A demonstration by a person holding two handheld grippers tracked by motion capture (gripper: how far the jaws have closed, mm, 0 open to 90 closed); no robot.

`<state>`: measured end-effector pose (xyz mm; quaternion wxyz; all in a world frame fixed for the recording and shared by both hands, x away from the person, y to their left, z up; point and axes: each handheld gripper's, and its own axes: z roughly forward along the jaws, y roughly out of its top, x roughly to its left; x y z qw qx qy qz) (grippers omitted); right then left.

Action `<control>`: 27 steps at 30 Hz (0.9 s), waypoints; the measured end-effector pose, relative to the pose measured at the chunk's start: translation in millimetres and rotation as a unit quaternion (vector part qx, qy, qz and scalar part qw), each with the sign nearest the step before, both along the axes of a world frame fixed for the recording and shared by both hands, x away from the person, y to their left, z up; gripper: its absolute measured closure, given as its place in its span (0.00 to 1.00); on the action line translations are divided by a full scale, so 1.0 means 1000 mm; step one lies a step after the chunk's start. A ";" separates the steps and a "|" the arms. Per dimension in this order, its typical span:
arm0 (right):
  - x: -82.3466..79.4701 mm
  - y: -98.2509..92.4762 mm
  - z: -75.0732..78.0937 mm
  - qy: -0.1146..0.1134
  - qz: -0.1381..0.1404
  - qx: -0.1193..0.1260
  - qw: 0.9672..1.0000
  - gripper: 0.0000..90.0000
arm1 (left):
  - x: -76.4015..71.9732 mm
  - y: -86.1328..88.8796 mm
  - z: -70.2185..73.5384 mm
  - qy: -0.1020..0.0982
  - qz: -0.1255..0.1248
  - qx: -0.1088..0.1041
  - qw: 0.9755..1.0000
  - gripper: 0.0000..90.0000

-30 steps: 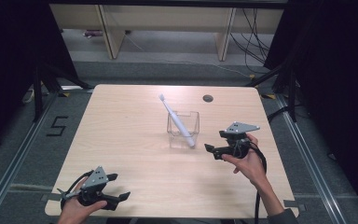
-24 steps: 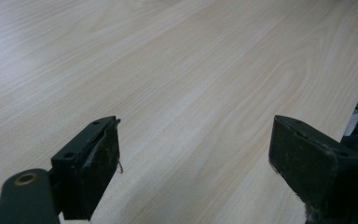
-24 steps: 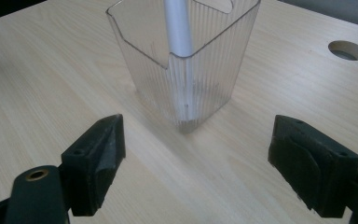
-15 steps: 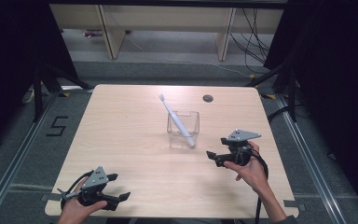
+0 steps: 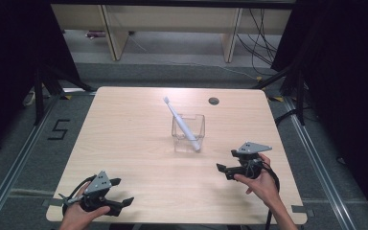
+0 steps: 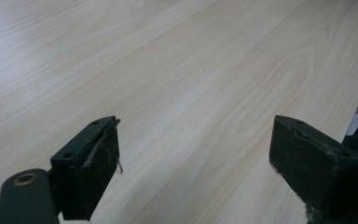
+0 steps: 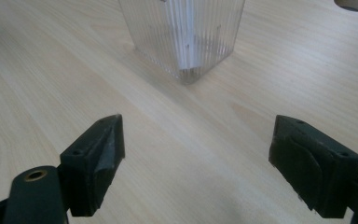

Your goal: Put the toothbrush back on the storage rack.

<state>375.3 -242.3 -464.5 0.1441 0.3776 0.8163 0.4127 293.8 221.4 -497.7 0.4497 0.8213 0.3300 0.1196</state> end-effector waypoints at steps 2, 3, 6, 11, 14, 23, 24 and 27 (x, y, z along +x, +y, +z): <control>-0.001 0.000 0.000 0.007 0.000 0.000 1.000 0.21 | 0.001 0.002 0.001 -0.005 -0.004 0.012 1.000 0.17; -0.002 -0.002 -0.003 0.005 0.005 -0.004 1.000 0.21 | 0.000 0.001 0.001 0.005 -0.001 0.008 1.000 0.17; -0.005 -0.004 -0.006 0.009 0.001 -0.004 1.000 0.21 | 0.000 0.000 0.000 0.003 0.002 0.002 1.000 0.17; -0.011 -0.006 -0.011 0.018 0.002 -0.010 1.000 0.20 | 0.000 0.001 0.000 0.003 0.002 0.008 1.000 0.17; -0.014 -0.007 -0.014 0.020 0.006 -0.013 1.000 0.20 | 0.000 0.001 0.000 0.004 0.001 0.008 1.000 0.17; -0.023 -0.008 -0.018 0.029 0.011 -0.015 0.999 0.20 | -0.001 -0.001 -0.001 0.006 0.005 0.003 1.000 0.17; -0.023 -0.010 -0.018 0.025 0.017 -0.020 0.999 0.20 | -0.001 -0.001 -0.001 0.006 0.005 0.003 1.000 0.17; -0.026 -0.011 -0.020 0.024 0.018 -0.022 0.999 0.20 | -0.001 -0.001 -0.001 0.004 0.004 0.006 1.000 0.17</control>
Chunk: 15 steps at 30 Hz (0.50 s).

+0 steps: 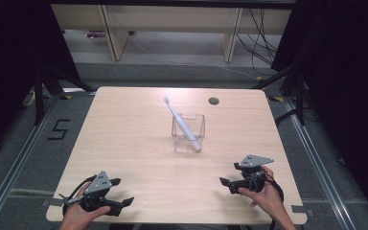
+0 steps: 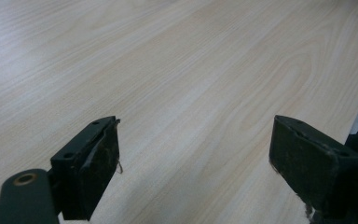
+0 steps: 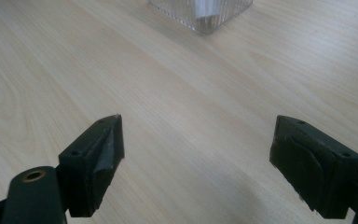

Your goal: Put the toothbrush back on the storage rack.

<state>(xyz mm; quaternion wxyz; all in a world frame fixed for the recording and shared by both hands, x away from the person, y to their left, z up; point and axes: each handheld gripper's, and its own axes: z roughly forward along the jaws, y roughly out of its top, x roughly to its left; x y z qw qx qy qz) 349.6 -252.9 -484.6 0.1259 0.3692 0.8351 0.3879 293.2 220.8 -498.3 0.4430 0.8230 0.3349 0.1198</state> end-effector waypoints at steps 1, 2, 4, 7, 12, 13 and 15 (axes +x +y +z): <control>-0.002 0.001 0.000 0.006 -0.005 0.002 1.000 0.20 | 0.000 0.000 0.000 0.000 0.000 0.000 1.000 0.17; -0.002 0.000 -0.001 0.003 -0.003 0.001 1.000 0.20 | 0.000 0.000 0.000 0.000 0.000 0.000 1.000 0.17; -0.003 0.000 -0.002 0.001 0.003 -0.004 1.000 0.20 | 0.000 0.000 -0.001 0.003 -0.002 0.000 1.000 0.17; -0.006 0.001 -0.003 0.013 -0.004 -0.001 1.000 0.20 | 0.000 0.000 0.000 0.000 -0.001 0.002 1.000 0.17; -0.007 0.002 -0.005 0.011 0.015 -0.005 1.000 0.19 | 0.000 0.000 0.000 0.000 -0.002 0.002 1.000 0.17; -0.007 0.002 -0.005 0.011 0.015 -0.005 1.000 0.19 | 0.000 0.000 0.000 0.000 -0.002 0.002 1.000 0.17; -0.010 0.003 -0.005 0.015 0.008 -0.010 1.000 0.19 | 0.000 0.000 0.000 0.000 -0.002 0.003 1.000 0.17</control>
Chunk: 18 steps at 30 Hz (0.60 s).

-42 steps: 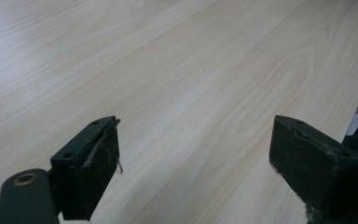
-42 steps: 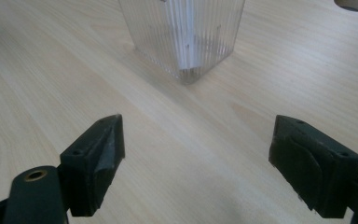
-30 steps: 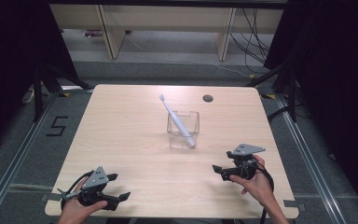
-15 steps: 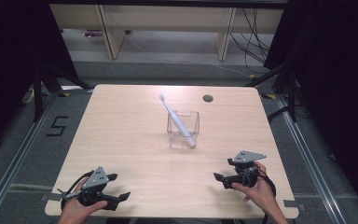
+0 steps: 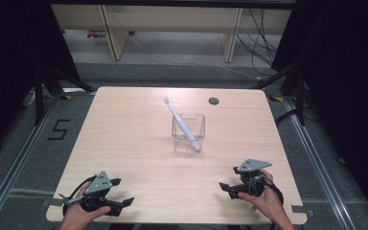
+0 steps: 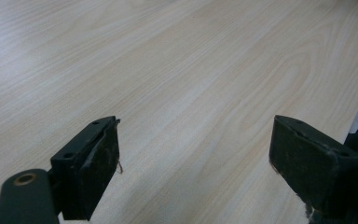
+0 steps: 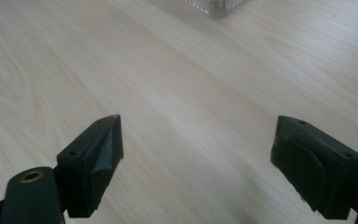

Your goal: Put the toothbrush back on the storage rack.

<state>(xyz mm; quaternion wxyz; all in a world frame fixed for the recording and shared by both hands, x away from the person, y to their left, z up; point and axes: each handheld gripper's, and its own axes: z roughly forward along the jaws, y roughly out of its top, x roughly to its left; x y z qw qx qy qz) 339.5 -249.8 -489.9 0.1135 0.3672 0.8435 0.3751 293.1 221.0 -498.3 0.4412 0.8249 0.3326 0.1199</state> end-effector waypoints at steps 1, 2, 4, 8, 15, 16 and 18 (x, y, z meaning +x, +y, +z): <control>-0.001 0.000 0.000 0.005 0.000 -0.001 1.000 0.19 | 0.000 0.000 0.000 0.000 0.000 0.000 1.000 0.17; 0.000 -0.001 -0.001 -0.001 0.007 -0.004 1.000 0.19 | 0.000 0.001 0.001 -0.001 -0.005 0.007 1.000 0.17; -0.001 -0.001 -0.001 0.000 0.003 -0.005 1.000 0.19 | 0.001 0.001 0.001 -0.003 -0.007 0.009 1.000 0.17; 0.001 -0.001 -0.002 -0.014 0.003 -0.011 1.000 0.20 | 0.000 0.000 0.001 -0.003 -0.004 0.002 1.000 0.17; 0.000 -0.001 -0.001 -0.010 -0.006 -0.013 1.000 0.20 | 0.000 -0.001 0.002 -0.008 -0.013 0.007 1.000 0.17; 0.001 -0.001 -0.002 -0.018 -0.001 -0.015 1.000 0.20 | -0.001 -0.001 0.002 -0.008 -0.011 0.006 1.000 0.17; 0.001 0.000 -0.003 -0.016 0.000 -0.013 1.000 0.20 | 0.000 -0.001 0.002 -0.011 -0.012 0.009 1.000 0.17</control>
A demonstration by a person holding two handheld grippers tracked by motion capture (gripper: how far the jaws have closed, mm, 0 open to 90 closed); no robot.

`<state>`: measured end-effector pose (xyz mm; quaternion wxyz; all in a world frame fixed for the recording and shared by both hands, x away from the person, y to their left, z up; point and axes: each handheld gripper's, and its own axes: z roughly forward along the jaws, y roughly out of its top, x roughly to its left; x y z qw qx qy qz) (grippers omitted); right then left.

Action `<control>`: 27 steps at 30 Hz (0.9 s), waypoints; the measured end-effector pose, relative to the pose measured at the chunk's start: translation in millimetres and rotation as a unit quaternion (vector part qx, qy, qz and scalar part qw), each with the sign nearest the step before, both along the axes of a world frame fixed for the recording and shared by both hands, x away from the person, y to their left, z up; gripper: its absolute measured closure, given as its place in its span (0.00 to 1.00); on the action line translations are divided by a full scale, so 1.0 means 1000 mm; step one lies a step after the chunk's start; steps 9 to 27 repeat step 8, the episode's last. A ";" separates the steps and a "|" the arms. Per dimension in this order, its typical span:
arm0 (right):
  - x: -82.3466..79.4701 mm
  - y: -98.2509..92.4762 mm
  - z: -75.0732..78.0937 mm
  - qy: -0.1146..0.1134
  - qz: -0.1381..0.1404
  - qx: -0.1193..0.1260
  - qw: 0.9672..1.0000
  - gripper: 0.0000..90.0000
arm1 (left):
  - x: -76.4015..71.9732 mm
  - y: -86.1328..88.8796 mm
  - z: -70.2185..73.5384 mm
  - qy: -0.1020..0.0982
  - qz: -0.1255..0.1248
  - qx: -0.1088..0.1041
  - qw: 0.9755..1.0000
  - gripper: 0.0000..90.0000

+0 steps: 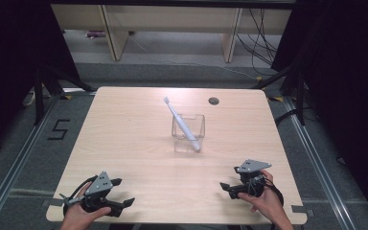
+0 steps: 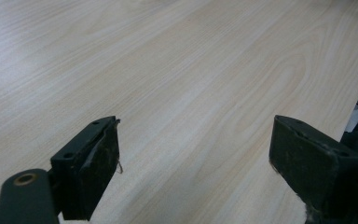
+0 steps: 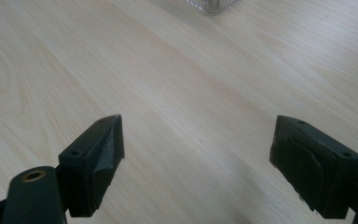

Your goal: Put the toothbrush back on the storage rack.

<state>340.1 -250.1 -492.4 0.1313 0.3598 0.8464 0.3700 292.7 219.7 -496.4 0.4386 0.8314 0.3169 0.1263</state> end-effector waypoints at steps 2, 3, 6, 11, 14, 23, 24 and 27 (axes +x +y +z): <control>-0.001 0.000 0.001 0.007 -0.004 0.002 1.000 0.20 | 0.001 0.001 0.001 -0.006 -0.004 0.011 1.000 0.17; -0.001 0.000 0.002 0.011 -0.008 0.001 1.000 0.20 | -0.001 -0.001 0.001 0.007 0.003 -0.003 1.000 0.17; -0.001 0.000 0.001 0.011 -0.007 -0.001 1.000 0.20 | 0.000 0.000 0.002 -0.010 -0.004 0.008 1.000 0.17; 0.001 0.001 0.000 0.001 0.001 -0.004 1.000 0.20 | -0.001 -0.001 0.002 -0.003 -0.003 0.001 1.000 0.17; 0.001 0.001 0.000 0.001 0.001 -0.004 1.000 0.20 | -0.001 -0.001 0.002 -0.003 -0.003 0.001 1.000 0.17; 0.001 0.001 0.000 0.001 0.001 -0.004 1.000 0.20 | -0.001 -0.001 0.002 -0.003 -0.003 0.001 1.000 0.17; 0.001 0.001 0.000 0.001 0.001 -0.004 1.000 0.20 | -0.001 -0.001 0.002 -0.003 -0.003 0.001 1.000 0.17; 0.001 0.001 0.000 0.001 0.001 -0.004 1.000 0.20 | -0.001 -0.001 0.002 -0.003 -0.003 0.001 1.000 0.17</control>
